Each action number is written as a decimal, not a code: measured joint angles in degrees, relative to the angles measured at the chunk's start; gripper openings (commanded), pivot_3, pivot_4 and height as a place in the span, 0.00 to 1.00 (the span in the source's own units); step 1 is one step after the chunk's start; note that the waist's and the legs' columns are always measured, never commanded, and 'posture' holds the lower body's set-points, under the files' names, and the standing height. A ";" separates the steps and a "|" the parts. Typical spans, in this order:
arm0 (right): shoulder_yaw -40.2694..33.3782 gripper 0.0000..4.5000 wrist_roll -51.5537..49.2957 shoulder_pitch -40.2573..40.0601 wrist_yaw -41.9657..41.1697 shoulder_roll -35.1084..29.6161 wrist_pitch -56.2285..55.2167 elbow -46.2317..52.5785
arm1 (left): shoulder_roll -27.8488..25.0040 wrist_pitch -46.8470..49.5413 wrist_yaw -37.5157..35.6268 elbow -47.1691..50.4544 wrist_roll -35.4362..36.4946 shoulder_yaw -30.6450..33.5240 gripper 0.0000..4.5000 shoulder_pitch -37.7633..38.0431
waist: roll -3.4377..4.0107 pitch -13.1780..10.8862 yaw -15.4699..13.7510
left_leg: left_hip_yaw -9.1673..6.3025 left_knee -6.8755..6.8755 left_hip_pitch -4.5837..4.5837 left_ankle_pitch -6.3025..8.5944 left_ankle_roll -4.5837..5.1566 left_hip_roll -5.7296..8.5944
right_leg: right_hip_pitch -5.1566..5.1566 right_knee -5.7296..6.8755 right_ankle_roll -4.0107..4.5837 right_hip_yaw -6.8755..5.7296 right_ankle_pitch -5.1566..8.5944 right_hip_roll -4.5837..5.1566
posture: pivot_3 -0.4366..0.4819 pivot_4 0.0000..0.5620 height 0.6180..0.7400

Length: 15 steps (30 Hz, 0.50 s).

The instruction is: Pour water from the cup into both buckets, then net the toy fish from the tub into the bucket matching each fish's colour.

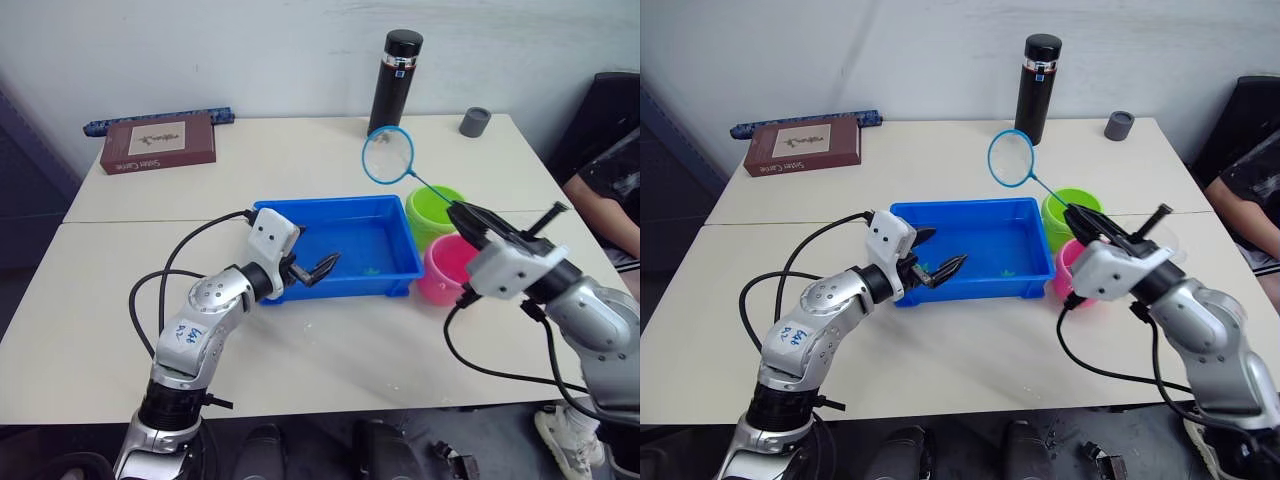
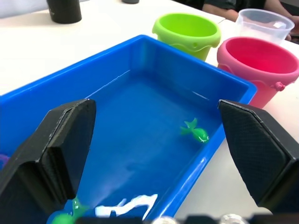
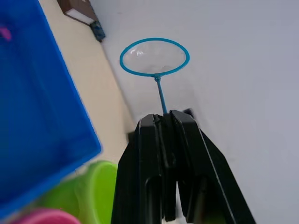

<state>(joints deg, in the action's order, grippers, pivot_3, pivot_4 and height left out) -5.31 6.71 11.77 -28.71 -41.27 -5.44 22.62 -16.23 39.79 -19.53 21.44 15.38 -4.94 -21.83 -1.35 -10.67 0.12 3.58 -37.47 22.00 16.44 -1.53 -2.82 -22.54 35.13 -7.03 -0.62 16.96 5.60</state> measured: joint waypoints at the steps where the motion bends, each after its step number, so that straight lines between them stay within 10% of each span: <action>1: 1.30 0.00 -1.51 1.54 -1.53 0.60 2.24 -0.47 | -0.04 0.22 0.42 0.60 -0.03 0.25 1.00 0.12 | 0.00 0.00 -0.02 | 0.00 0.00 0.00 0.08 0.14 0.00 | 0.00 0.01 0.00 0.00 0.00 0.00 | 0.48 0.27 1.00; 15: 12.50 0.00 -5.25 15.98 -10.79 8.19 12.12 -18.43 | 0.32 3.77 7.46 9.77 -0.75 2.97 1.00 6.64 | 0.00 0.00 0.16 | 0.03 -0.03 0.04 0.12 0.21 -0.01 | -0.07 0.06 0.02 0.00 0.01 0.03 | 0.48 0.27 1.00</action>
<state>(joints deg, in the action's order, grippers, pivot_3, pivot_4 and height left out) 7.19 1.46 27.74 -39.51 -33.08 6.68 4.19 -15.91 43.56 -12.07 31.21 14.63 -1.96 -15.19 -1.34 -10.66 0.28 3.61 -37.50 22.04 16.57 -1.32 -2.84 -22.61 35.19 -7.01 -0.62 16.97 5.63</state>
